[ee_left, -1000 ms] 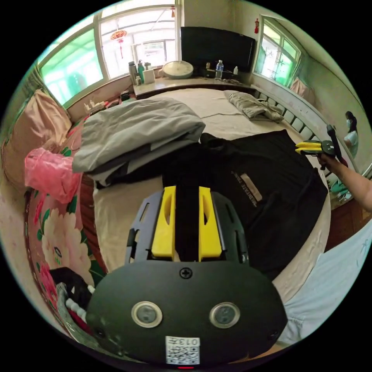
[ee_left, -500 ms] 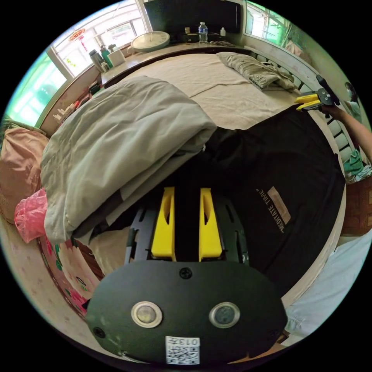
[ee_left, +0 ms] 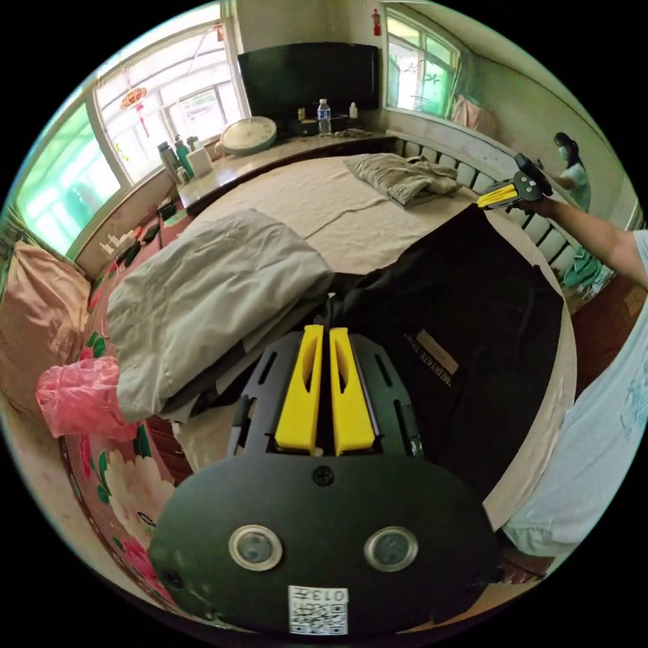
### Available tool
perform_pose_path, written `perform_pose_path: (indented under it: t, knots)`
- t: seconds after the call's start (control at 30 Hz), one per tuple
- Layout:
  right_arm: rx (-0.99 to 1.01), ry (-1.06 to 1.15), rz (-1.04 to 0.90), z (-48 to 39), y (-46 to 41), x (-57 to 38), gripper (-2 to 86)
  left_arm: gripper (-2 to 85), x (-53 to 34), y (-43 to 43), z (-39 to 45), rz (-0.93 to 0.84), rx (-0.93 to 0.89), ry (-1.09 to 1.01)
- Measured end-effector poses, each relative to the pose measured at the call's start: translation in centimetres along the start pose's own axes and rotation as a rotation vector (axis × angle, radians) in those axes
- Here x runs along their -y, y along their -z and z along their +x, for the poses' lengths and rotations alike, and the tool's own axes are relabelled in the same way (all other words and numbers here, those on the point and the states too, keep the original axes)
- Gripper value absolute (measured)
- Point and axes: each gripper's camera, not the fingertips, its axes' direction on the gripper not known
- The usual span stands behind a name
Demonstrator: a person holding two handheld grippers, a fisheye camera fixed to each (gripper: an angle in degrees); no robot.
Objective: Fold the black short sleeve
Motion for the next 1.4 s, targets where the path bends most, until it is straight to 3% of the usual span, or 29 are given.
perform_pose_path:
  t: [0.2, 0.47, 0.67, 0.87, 1.0, 1.13, 1.23, 1.33, 1.4]
  knots:
    - [-0.290, 0.003, 0.088, -9.2, 5.7, -6.7, 0.4, 0.4, -5.2, 5.8, 6.2, 0.057, 0.091, -0.133]
    - [-0.362, -0.094, -0.054, -19.1, 2.9, -12.2, 0.5, 0.5, -12.9, 1.4, 11.3, -0.151, 0.065, -0.053]
    - [-0.465, -0.142, -0.078, -21.2, 2.9, -13.4, 1.4, 0.5, -13.6, 0.6, 10.7, -0.176, 0.059, -0.012]
    - [-0.230, -0.273, -0.195, -20.0, 2.2, -16.6, 6.2, 0.8, -14.9, 0.1, 9.9, -0.241, -0.009, -0.009]
    - [-0.145, -0.531, -0.057, -16.3, 4.9, -19.7, 9.3, 1.4, -16.2, 1.8, 9.0, -0.231, -0.015, 0.037]
    - [-0.062, -0.605, 0.075, -14.1, 5.2, -18.8, 9.9, 3.6, -15.8, 4.0, 7.1, -0.123, -0.004, 0.146]
    - [0.002, -0.606, 0.083, -13.3, 2.8, -16.7, 9.0, 4.7, -13.7, 2.6, 5.7, -0.100, -0.044, 0.222]
    - [0.035, -0.633, -0.037, -12.5, -0.7, -16.4, 4.5, 1.8, -12.5, -0.7, 4.7, -0.202, -0.085, 0.275]
    - [0.037, -0.743, -0.015, -11.3, 0.0, -18.3, 2.2, 0.9, -12.2, -1.5, 4.6, -0.244, -0.072, 0.266]
